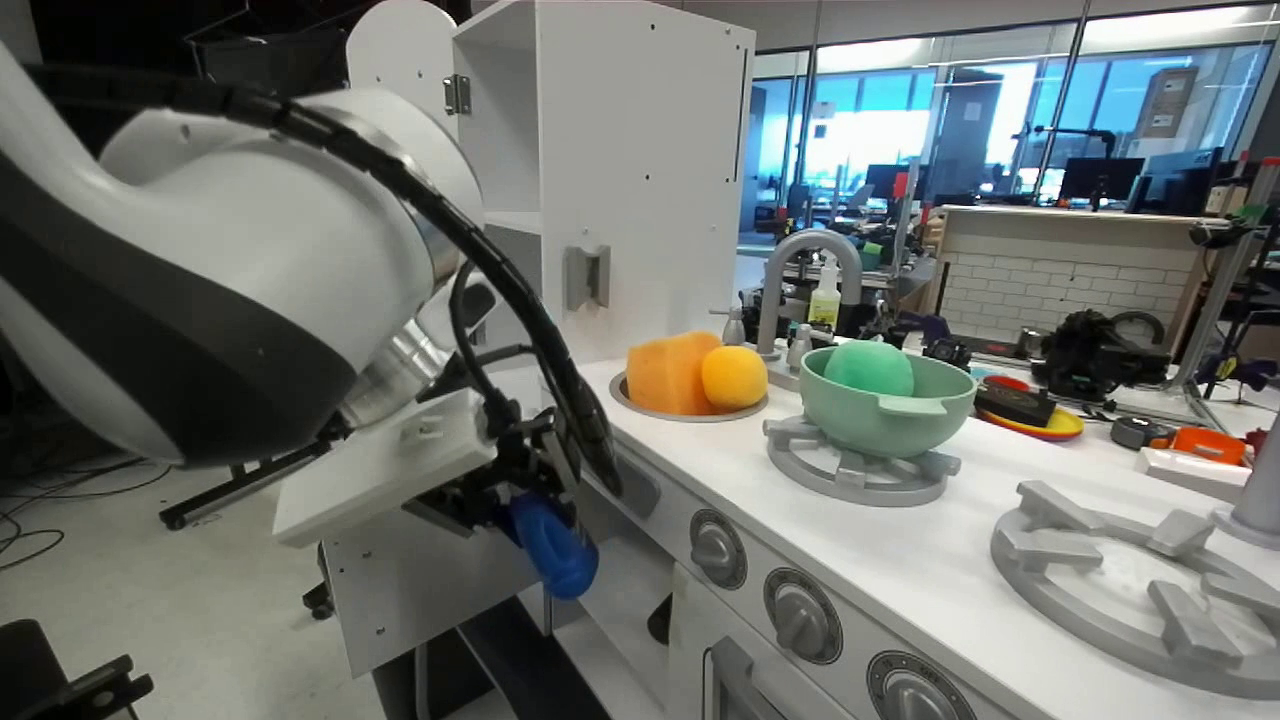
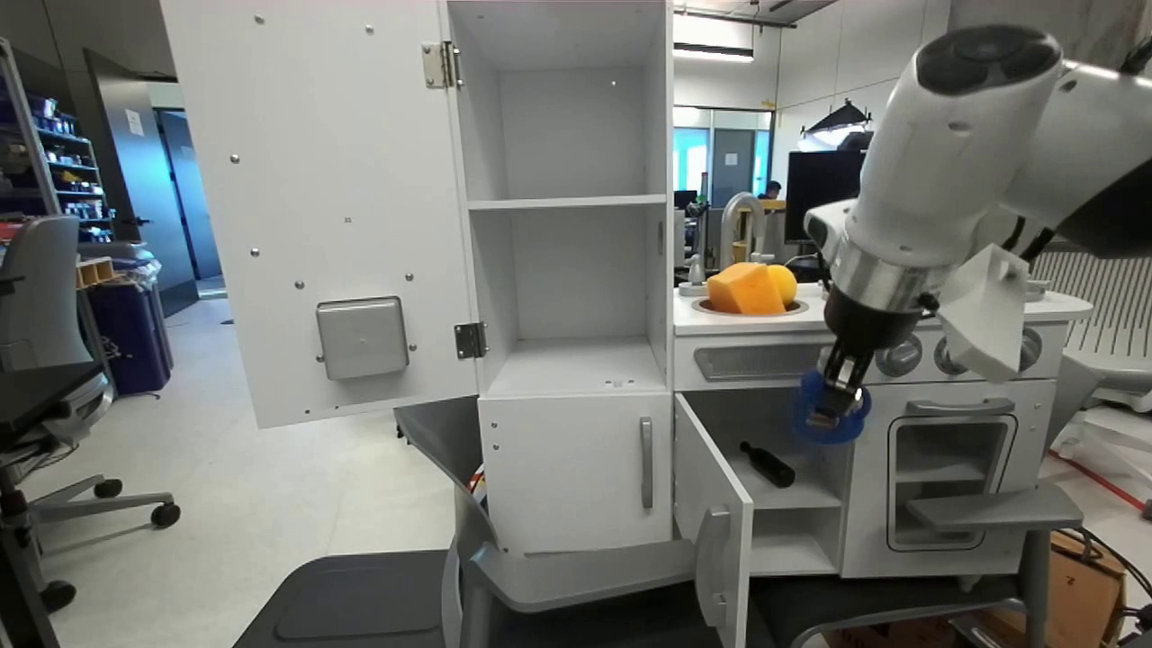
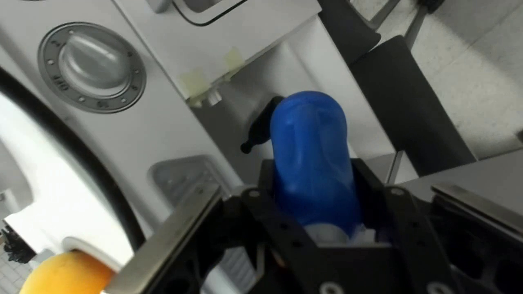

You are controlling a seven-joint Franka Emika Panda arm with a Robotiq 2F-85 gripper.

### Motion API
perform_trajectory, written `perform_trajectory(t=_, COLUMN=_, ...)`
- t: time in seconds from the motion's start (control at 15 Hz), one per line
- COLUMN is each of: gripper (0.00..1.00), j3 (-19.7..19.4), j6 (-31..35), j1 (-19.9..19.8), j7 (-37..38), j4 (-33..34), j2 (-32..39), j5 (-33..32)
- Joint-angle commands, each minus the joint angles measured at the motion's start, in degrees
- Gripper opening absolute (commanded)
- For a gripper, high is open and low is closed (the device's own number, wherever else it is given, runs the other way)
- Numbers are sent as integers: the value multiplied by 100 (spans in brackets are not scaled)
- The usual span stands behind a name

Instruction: Open the cabinet under sink, put the black bottle and blue bottle inside the cabinet underneath the sink

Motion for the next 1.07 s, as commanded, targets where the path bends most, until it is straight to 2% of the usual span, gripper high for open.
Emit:
perform_trajectory(t=0.0, gripper=22, j3=161, j6=-438, j1=137, j7=869, j4=-88, j2=400, j5=-1067)
perform_trajectory(t=0.13, gripper=22, j3=402, j6=-638, j1=-6, j7=1586, j4=144, j2=804, j5=-1741)
perform_trajectory(t=0.53, gripper=22, j3=980, j6=-1657, j1=-165, j7=3398, j4=681, j2=1315, j5=-3099)
perform_trajectory(t=0.8, gripper=22, j3=1108, j6=-2232, j1=-142, j7=4038, j4=1047, j2=1625, j5=-3604)
perform_trajectory(t=0.87, gripper=22, j3=2050, j6=-2789, j1=-1090, j7=3532, j4=1037, j2=1591, j5=-3634)
perform_trajectory(t=1.0, gripper=22, j3=2335, j6=-3172, j1=-1322, j7=3575, j4=1189, j2=1815, j5=-3832)
